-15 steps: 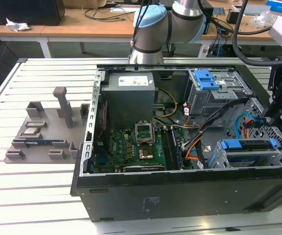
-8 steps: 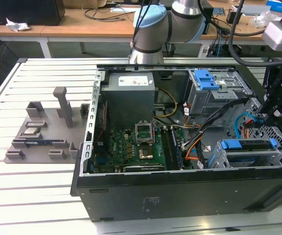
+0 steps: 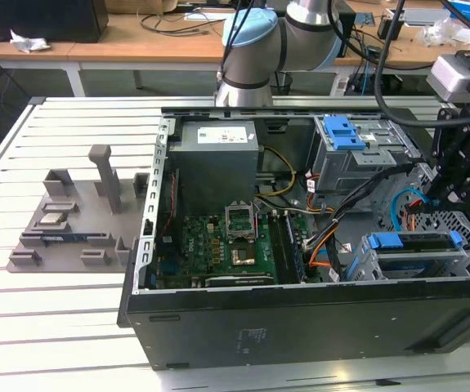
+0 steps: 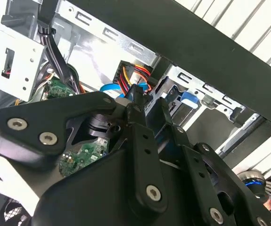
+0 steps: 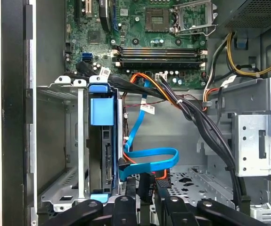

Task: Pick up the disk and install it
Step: 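Insert the first disk wire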

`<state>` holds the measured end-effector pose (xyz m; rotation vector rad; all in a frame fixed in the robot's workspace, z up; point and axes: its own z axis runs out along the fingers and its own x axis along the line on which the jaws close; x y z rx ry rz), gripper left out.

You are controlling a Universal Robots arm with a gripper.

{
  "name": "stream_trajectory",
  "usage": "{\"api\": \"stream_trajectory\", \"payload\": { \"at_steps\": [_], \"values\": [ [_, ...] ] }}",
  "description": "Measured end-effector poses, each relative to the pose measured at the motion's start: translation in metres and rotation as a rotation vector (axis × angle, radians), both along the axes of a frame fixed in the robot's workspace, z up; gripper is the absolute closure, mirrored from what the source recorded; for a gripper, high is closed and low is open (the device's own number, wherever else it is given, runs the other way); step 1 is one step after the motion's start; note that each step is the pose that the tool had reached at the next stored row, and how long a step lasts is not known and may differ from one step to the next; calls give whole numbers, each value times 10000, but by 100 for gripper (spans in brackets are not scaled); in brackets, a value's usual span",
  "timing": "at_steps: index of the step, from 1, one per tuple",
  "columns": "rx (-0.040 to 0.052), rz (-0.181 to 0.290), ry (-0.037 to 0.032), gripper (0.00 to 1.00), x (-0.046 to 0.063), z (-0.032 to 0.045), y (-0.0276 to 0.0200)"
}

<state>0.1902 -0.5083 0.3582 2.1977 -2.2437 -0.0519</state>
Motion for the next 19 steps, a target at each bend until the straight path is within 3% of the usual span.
{"api": "stream_trajectory", "payload": {
  "at_steps": [4,6,11,13,16,19],
  "values": [
    [0,0,0,71,0,-1,0],
    [-1,0,0,83,0,-1,0],
    [-2,0,0,83,1,-2,-1],
    [-34,1,0,83,1,-2,-47],
    [-129,0,0,83,0,-3,-171],
    [-161,-1,1,83,-12,-19,-230]
  ]
}}
